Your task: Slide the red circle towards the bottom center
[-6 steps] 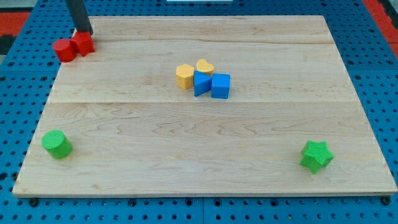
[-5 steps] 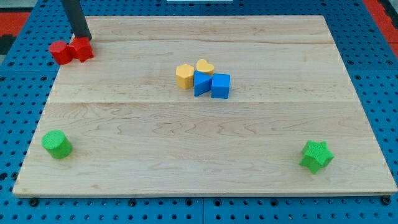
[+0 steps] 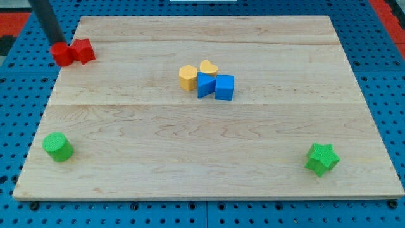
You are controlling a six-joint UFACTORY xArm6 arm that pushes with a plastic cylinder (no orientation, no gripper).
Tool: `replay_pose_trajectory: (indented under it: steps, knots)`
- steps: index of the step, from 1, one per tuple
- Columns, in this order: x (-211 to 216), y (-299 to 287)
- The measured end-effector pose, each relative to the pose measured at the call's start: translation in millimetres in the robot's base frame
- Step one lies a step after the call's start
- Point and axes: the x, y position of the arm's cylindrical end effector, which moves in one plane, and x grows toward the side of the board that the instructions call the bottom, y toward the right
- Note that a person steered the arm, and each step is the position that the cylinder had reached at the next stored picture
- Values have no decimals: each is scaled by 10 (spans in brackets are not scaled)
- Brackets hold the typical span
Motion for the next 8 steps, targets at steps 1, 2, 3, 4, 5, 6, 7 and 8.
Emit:
replay_pose_trajectory:
  steps: [1, 2, 3, 4, 5, 6, 7, 8]
  knots:
    - [749, 0]
    - [1273, 7]
    - [1275, -1]
    - [1007, 159]
    - [852, 154]
    - [741, 185]
    - [716, 592]
    - [478, 711]
